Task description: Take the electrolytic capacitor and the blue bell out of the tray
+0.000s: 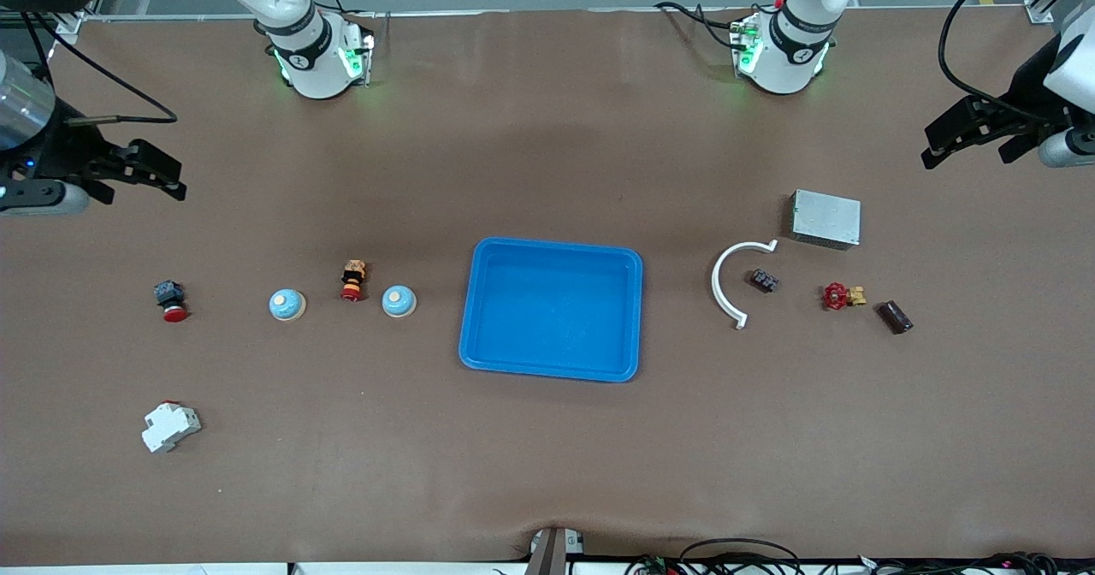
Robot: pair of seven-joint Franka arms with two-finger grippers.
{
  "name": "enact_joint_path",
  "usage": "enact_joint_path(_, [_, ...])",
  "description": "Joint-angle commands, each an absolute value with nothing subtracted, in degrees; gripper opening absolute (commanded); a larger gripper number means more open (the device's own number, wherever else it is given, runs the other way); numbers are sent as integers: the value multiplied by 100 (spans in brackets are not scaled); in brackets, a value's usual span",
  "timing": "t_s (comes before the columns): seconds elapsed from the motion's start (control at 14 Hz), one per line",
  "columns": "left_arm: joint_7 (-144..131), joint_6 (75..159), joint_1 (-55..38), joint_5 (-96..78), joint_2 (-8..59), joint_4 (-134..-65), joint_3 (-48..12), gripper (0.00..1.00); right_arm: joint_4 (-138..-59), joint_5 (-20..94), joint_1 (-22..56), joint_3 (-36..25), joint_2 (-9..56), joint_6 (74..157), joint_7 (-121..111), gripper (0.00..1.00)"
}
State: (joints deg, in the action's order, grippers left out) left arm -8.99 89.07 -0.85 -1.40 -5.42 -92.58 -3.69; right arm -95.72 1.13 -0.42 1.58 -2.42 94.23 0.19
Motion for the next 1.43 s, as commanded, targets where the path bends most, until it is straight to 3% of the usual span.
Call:
enact_joint_path(0.0, [-765, 8737, -70, -220, -606, -9185, -378, 100, -9037, 62, -351, 211, 96, 9369, -87, 100])
enact_joint_path(1.0, [-132, 8508, -26, -176, -624, -9079, -334, 100, -8983, 132, -571, 290, 35, 8974, -62, 100])
enact_joint_path(1.36, [-202, 8508, -26, -167, -598, -9070, -325, 100, -8622, 79, -378, 281, 61, 8613, -26, 100])
